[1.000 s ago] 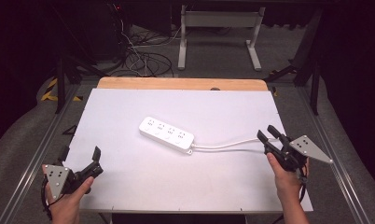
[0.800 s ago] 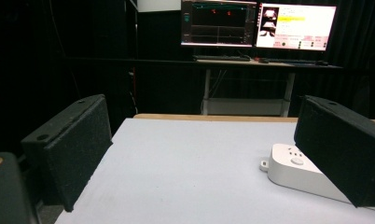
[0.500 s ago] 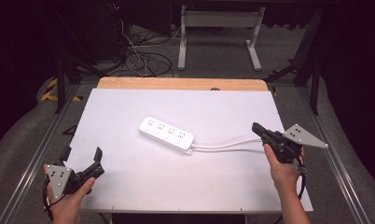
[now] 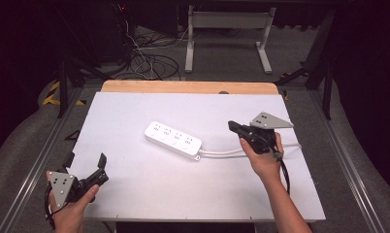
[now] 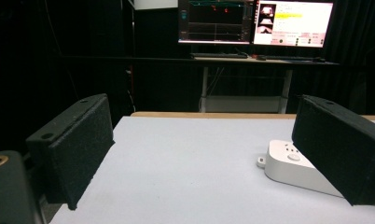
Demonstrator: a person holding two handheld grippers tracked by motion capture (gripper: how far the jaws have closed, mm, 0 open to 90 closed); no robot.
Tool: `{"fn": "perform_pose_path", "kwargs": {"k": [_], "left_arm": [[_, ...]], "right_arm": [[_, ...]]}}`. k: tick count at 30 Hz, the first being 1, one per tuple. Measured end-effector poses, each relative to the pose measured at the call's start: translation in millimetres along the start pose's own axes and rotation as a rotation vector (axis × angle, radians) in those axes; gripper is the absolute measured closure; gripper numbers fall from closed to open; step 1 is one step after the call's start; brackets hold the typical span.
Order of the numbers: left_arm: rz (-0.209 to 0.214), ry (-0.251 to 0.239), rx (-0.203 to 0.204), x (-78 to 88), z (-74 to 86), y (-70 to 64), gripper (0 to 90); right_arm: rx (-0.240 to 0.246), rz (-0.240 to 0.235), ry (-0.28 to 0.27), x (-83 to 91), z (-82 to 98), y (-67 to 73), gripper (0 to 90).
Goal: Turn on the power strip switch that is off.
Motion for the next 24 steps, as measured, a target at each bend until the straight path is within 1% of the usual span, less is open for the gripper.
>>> {"fn": "perform_pose_path", "kwargs": {"k": [1, 2, 3, 5, 6, 8, 9, 10, 11, 14, 15, 16, 17, 21, 22, 23, 24], "left_arm": [[0.0, 0.0, 0.0, 0.0, 0.0, 0.0, 6.0], [-0.002, 0.0, 0.005, -0.5, 0.4, -0.2, 6.0], [-0.002, 0.0, 0.005, -0.5, 0.4, -0.2, 6.0], [0.002, 0.001, 0.004, -0.9, 0.5, -1.0, 6.2], [0.002, 0.002, -0.006, -1.0, 0.4, -1.0, 6.3], [0.004, 0.003, -0.006, -1.2, 0.6, -1.5, 6.5], [0.004, 0.003, -0.006, -1.2, 0.6, -1.5, 6.5], [0.006, 0.004, -0.005, -1.3, 0.8, -2.0, 6.5], [0.007, 0.004, -0.006, -1.4, 0.9, -2.0, 6.6], [0.008, 0.005, -0.005, -1.4, 1.1, -2.0, 6.7], [0.008, 0.005, -0.005, -1.4, 1.1, -2.0, 6.7], [0.009, 0.006, -0.003, -1.6, 1.3, -2.3, 6.7], [0.01, 0.005, 0.0, -1.7, 1.3, -2.7, 6.8], [0.013, 0.006, -0.002, -1.3, 1.1, -2.7, 6.9], [0.013, 0.006, -0.002, -1.3, 1.1, -2.7, 6.9], [0.013, 0.008, 0.0, -1.1, 1.4, -2.2, 6.9], [0.013, 0.008, 0.002, -1.1, 1.5, -1.8, 6.9]], "right_arm": [[0.0, 0.0, 0.0, 0.0, 0.0, 0.0, 90.0], [0.017, -0.009, 0.024, -9.3, -4.2, 5.6, 90.0], [0.027, -0.015, 0.034, -13.8, -6.3, 8.0, 90.0], [0.037, -0.026, 0.058, -23.7, -9.5, 13.4, 90.0], [0.041, -0.03, 0.073, -29.0, -10.1, 16.2, 90.0], [0.054, -0.046, 0.105, -40.2, -9.6, 23.4, 90.0], [0.054, -0.046, 0.105, -40.2, -9.6, 23.4, 90.0], [0.068, -0.065, 0.143, -52.9, -7.3, 32.8, 90.0], [0.07, -0.075, 0.153, -57.1, -6.5, 36.5, 90.0], [0.085, -0.102, 0.207, -74.3, -0.6, 51.5, 90.0], [0.085, -0.102, 0.207, -74.3, -0.6, 51.5, 90.0], [0.1, -0.123, 0.247, -86.5, 4.7, 63.1, 90.0], [0.101, -0.128, 0.262, -90.6, 6.5, 67.0, 90.0], [0.127, -0.144, 0.365, -109.0, 21.2, 80.7, 90.0], [0.127, -0.144, 0.365, -109.0, 21.2, 80.7, 90.0], [0.129, -0.15, 0.405, -114.8, 28.8, 85.0, 90.0], [0.127, -0.152, 0.42, -117.3, 32.3, 86.9, 90.0]]}}
Point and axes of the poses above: each handheld gripper's, and its own axes: x roughly backward along the jaws, z roughly out of its underside, y roughly to its left, the point moved 10 cm from there along -x, roughly forward along the jaws, and after that the axes turned 2 degrees about z, right-handed, at the moved point
